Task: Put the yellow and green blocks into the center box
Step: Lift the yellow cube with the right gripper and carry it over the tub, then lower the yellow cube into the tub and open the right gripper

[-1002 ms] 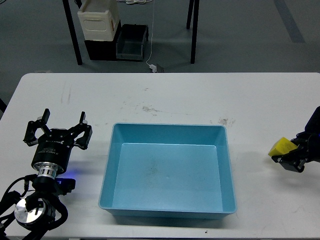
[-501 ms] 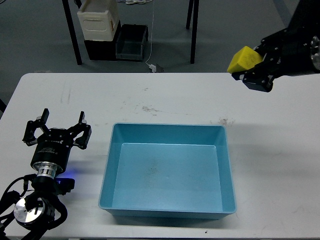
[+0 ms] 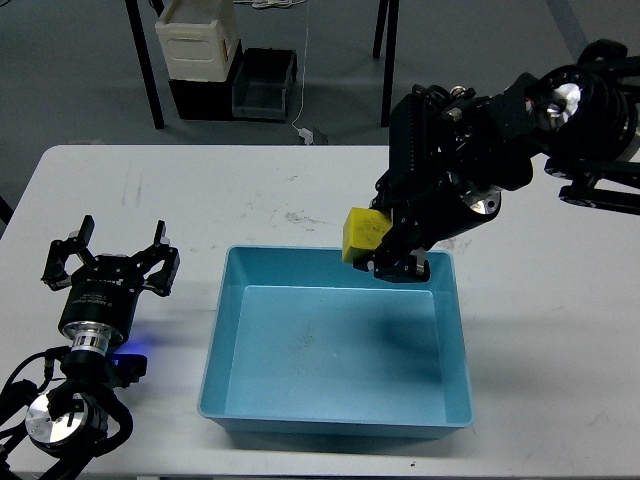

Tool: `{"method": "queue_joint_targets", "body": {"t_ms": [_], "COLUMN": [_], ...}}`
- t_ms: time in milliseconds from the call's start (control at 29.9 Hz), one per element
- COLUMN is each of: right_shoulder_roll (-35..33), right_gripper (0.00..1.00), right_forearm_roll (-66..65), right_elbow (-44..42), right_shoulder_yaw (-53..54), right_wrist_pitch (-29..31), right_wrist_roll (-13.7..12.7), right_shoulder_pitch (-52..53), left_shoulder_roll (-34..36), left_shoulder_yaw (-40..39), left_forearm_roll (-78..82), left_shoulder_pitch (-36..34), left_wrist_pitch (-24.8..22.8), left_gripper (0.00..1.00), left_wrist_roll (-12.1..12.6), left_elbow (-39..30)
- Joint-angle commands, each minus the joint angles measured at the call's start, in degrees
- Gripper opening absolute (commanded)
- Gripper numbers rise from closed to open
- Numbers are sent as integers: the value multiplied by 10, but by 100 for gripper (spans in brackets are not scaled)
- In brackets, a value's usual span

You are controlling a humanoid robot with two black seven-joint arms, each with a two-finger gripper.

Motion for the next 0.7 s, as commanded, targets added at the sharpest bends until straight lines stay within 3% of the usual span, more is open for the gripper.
{"method": "queue_joint_targets", "body": {"t_ms": [0, 267, 501, 568, 668], "right_shoulder_roll": [19, 56, 63, 63, 61], "right_gripper": [12, 20, 69, 89, 97], "right_forearm_roll": [-3, -5, 1, 5, 39], "right_elbow": [-3, -61, -103, -104, -105], "right_shoulder_yaw": [-20, -33, -30, -27, -26], "right_wrist_pitch": [0, 0, 0, -1, -1], "right_wrist_roll": [0, 0, 0, 0, 0], "right_shoulder_pitch": [-33, -112, -150, -153, -157], "left_shoulder_roll": [0, 1, 4, 6, 25], "left_shoulder_yaw": [0, 0, 2, 3, 8], "left_forearm_roll": [0, 0, 3, 5, 11], "left_shoulder_pitch": [1, 0, -4, -4, -8], "left_wrist_pitch": [0, 0, 4, 7, 9], "left_gripper": [100, 100, 100, 100, 100], "left_wrist_roll": [0, 0, 0, 0, 0], "left_elbow": [0, 0, 3, 3, 5]}}
